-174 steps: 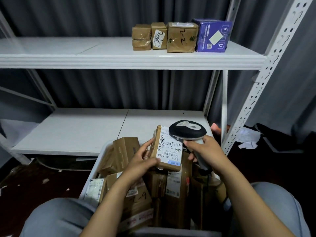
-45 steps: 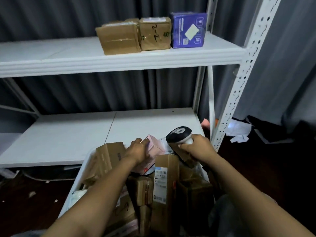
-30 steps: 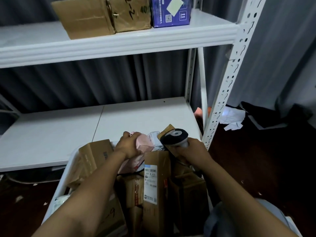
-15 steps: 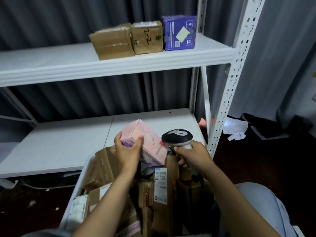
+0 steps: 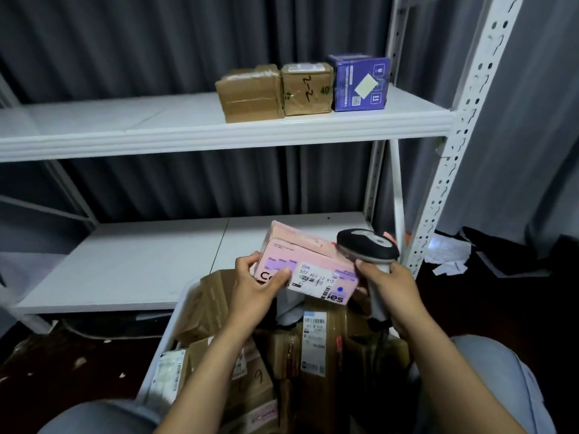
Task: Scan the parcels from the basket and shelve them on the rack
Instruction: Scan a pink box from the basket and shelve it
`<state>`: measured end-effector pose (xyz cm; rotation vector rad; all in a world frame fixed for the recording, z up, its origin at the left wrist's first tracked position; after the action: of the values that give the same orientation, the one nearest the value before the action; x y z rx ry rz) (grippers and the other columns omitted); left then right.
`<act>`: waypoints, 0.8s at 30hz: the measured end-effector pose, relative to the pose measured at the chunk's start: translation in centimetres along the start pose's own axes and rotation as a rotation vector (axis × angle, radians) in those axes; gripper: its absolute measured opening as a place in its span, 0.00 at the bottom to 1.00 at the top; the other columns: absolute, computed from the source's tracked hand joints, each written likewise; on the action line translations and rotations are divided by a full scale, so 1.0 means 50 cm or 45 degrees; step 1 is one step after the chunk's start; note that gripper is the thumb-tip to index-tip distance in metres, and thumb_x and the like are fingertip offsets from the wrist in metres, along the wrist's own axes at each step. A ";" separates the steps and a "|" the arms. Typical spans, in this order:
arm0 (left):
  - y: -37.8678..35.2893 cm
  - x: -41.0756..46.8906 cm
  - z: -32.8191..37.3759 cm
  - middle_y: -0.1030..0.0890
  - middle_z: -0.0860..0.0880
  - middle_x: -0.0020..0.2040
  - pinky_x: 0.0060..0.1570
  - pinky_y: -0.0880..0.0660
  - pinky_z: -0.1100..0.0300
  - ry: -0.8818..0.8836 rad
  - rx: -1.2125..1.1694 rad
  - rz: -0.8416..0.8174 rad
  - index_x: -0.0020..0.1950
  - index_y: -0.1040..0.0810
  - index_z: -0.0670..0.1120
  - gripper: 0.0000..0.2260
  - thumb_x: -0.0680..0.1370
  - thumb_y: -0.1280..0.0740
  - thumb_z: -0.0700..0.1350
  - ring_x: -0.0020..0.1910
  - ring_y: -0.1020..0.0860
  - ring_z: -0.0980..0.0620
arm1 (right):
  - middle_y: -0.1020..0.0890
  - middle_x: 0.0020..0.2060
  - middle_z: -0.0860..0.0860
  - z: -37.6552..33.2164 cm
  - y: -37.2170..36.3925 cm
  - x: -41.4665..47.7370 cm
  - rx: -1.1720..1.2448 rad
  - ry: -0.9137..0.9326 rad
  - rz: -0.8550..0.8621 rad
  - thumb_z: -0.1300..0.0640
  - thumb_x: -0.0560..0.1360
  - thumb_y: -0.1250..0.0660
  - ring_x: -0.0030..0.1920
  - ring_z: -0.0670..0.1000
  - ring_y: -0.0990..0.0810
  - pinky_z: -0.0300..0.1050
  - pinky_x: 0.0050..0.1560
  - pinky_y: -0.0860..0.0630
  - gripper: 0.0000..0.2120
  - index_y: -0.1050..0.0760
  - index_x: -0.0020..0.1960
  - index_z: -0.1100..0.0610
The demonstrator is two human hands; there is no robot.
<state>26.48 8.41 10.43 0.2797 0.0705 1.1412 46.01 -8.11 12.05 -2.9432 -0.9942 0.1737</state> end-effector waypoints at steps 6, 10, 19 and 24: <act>0.010 -0.010 -0.007 0.30 0.48 0.64 0.53 0.22 0.59 -0.035 0.071 -0.201 0.63 0.30 0.66 0.25 0.69 0.25 0.56 0.55 0.24 0.55 | 0.16 0.35 0.49 -0.028 0.002 -0.006 0.027 0.035 -0.045 0.63 0.76 0.32 0.29 0.42 0.18 0.32 0.29 0.24 0.03 0.22 0.48 0.58; -0.002 -0.027 -0.033 0.33 0.51 0.67 0.59 0.24 0.54 0.002 0.031 -0.325 0.65 0.35 0.71 0.30 0.71 0.25 0.50 0.62 0.27 0.51 | 0.18 0.38 0.45 -0.030 0.004 -0.006 -0.179 0.083 -0.042 0.62 0.75 0.30 0.32 0.38 0.20 0.25 0.27 0.30 0.05 0.22 0.50 0.58; 0.031 -0.020 -0.057 0.20 0.52 0.55 0.41 0.20 0.61 0.147 -0.109 -0.188 0.61 0.26 0.56 0.24 0.69 0.22 0.43 0.51 0.20 0.55 | 0.16 0.34 0.55 -0.041 -0.023 -0.013 -0.109 0.007 -0.210 0.64 0.76 0.32 0.30 0.46 0.18 0.36 0.32 0.20 0.02 0.22 0.47 0.62; 0.075 -0.004 -0.076 0.21 0.48 0.57 0.33 0.22 0.64 0.204 -0.120 0.042 0.62 0.27 0.54 0.21 0.73 0.26 0.42 0.43 0.18 0.53 | 0.23 0.30 0.58 -0.023 -0.047 -0.015 -0.322 -0.047 -0.402 0.62 0.76 0.31 0.26 0.52 0.26 0.42 0.26 0.28 0.05 0.24 0.42 0.61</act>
<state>22.35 10.39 7.69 0.1062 0.1535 1.1947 44.15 -6.70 13.39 -2.9485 -1.5749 0.0997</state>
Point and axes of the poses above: each hand's wrist, its own x-axis towards the middle knuckle, its own y-axis out of the back of the hand, z = x × y, the point moved 6 cm from there along x, towards the middle knuckle
